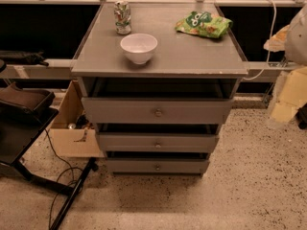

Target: Open bottom drawer

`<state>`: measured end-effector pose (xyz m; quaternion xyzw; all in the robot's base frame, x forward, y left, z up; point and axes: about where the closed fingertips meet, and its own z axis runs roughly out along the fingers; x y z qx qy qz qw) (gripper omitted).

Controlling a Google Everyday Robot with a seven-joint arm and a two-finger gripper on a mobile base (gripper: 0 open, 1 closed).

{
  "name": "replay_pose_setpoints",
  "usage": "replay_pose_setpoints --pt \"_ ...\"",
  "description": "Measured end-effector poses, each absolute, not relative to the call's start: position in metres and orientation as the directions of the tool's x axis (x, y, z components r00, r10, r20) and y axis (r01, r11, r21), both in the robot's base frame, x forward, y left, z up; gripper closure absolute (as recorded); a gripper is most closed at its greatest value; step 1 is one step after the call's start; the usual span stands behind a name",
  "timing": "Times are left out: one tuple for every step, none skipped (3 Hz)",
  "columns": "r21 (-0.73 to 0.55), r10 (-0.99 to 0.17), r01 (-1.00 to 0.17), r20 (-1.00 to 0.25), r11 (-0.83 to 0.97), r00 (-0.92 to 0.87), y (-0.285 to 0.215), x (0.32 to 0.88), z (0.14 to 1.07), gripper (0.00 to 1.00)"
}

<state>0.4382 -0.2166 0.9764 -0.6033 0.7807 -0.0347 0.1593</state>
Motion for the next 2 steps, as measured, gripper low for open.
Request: replay_pose_setpoints --pt "-0.249 -0.955 -0.931 -0.198 0.266 -0.22 -0.216 0.4384 0.976 0.0" --pt "-0.262 -0.963 -0.932 -0.159 0.252 -0.215 -0.2136 0.4393 0.9742 0.0"
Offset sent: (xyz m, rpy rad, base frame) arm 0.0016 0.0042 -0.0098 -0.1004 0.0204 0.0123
